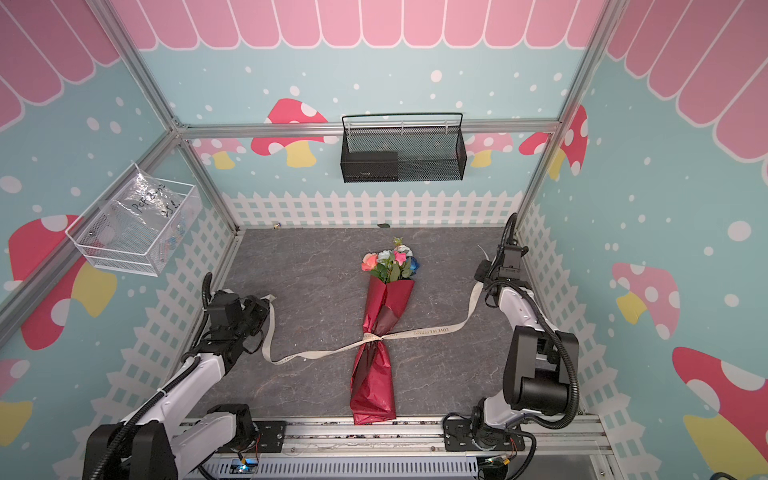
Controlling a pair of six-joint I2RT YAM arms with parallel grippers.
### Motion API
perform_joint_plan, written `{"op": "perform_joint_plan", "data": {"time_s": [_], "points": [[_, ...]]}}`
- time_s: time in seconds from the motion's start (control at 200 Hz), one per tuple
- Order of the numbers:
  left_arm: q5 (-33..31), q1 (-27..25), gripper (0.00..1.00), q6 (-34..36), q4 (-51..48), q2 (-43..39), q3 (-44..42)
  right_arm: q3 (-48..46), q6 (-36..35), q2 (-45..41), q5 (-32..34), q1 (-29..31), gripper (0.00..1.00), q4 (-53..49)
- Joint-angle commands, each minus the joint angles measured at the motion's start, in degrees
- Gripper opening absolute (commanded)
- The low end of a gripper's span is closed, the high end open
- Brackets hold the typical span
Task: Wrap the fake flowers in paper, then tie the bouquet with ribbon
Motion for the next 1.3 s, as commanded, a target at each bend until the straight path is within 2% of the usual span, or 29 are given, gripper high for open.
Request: {"op": "perform_joint_plan", "data": {"time_s": [0.0,0.075,0.155,0.255,0.345,0.435,0.49,0.55,0.615,0.715,0.79,0.896,1.011,1.181,1.296], "points": [[-1.00,-3.91,0.00,3.25,2.60,2.44,6.72,3.98,-2.38,-3.74,1.14,3.37,0.00,-3.86],[-2.24,-6.78,0.00,5.95,1.60,4.08,10.85,5.96,-3.07,-5.66,2.66,5.71,0.00,-5.98],[-5.63,-7.39,0.00,7.82,-1.90,6.06,14.39,6.82,-3.22,-7.97,4.13,6.71,0.00,-7.41],[-11.93,-5.50,0.00,11.86,-8.60,10.00,19.02,7.26,-3.22,-10.07,6.10,6.80,0.00,-8.98],[-11.05,-2.23,0.00,14.99,-13.47,14.46,22.76,7.46,-3.61,-10.65,7.09,6.80,0.00,-10.41],[-9.18,-0.41,0.34,19.18,-20.54,18.70,26.73,7.16,-3.83,-10.66,7.05,6.80,0.00,-11.24],[-10.16,-0.34,0.50,21.64,-25.30,20.26,28.53,6.87,-3.92,-10.62,6.70,6.80,0.00,-11.56],[-11.15,-0.23,0.61,24.17,-29.44,20.87,29.61,6.59,-3.96,-10.57,6.38,6.80,0.00,-11.83],[-11.84,0.03,0.66,27.98,-34.58,20.90,31.13,6.41,-4.05,-10.33,6.00,6.80,0.00,-12.13],[-12.78,0.12,0.66,35.65,-45.80,21.16,35.67,6.17,-4.18,-9.69,5.39,6.80,0.00,-12.56],[-8.91,-0.57,0.66,44.32,-49.84,19.84,37.32,5.74,-4.18,-9.53,4.67,6.80,0.00,-12.68],[-6.66,-6.10,0.64,55.50,-50.34,17.26,37.13,4.43,-3.72,-9.87,3.63,6.80,0.00,-12.38],[0.08,-11.87,0.64,66.96,-46.36,16.89,33.56,3.05,-3.82,-10.45,3.00,6.80,0.00,-11.82],[-7.78,-22.51,0.65,73.10,-40.11,16.92,23.93,1.69,-3.83,-11.06,2.32,6.80,0.00,-11.31],[-11.44,-27.05,0.65,75.67,-34.79,14.43,17.82,0.41,-3.32,-11.42,0.88,6.80,0.00,-9.83]]}}
